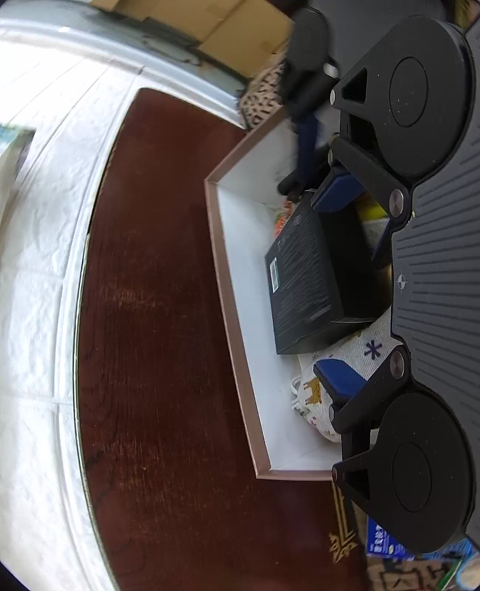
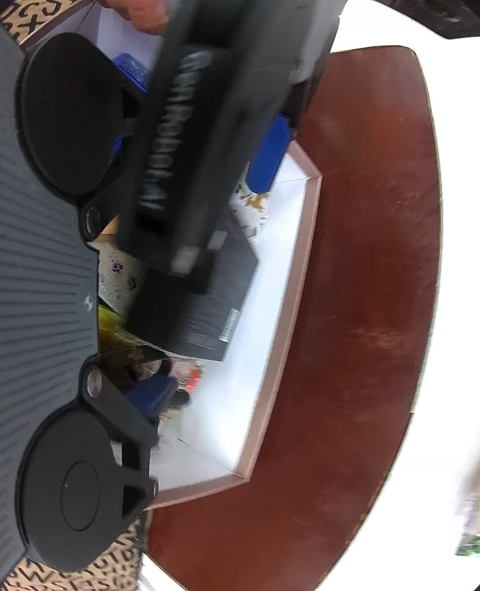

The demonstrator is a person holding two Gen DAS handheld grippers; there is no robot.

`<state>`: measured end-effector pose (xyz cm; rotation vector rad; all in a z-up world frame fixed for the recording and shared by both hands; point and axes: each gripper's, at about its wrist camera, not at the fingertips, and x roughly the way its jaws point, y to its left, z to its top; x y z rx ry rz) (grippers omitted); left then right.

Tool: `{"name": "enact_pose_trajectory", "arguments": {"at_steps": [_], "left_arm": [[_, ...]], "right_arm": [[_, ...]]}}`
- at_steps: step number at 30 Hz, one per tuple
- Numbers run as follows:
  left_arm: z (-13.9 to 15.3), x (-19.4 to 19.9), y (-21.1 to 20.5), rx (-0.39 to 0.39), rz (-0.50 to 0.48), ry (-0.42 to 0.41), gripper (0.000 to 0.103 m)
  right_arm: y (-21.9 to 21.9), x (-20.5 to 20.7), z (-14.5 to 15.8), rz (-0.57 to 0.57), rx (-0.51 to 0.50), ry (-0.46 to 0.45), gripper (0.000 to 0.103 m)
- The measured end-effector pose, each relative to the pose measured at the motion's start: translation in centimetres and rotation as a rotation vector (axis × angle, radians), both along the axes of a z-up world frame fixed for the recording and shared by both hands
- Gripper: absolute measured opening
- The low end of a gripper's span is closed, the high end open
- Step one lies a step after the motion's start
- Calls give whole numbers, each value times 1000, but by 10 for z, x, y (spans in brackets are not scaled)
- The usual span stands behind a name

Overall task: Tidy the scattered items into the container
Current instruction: 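Carry the black box into the brown cardboard box and release, then withdraw the left gripper and move toward the red eye-cream box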

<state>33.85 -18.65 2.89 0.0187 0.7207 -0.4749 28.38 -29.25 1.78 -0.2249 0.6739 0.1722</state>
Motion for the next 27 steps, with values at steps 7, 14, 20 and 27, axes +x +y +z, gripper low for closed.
{"name": "enact_pose_trajectory", "arguments": {"at_steps": [7, 14, 20, 27], "left_arm": [[1, -21, 13, -25, 23, -8, 101], [14, -62, 27, -38, 62, -41, 102], [29, -104, 41, -46, 92, -92, 103], [44, -155, 54, -30, 129, -166, 103]], "right_arm": [[8, -21, 3, -4, -14, 8, 102], [21, -44, 20, -7, 21, -27, 102], [34, -84, 38, 24, 57, -89, 103], [52, -124, 49, 62, 115, -136, 103]]}}
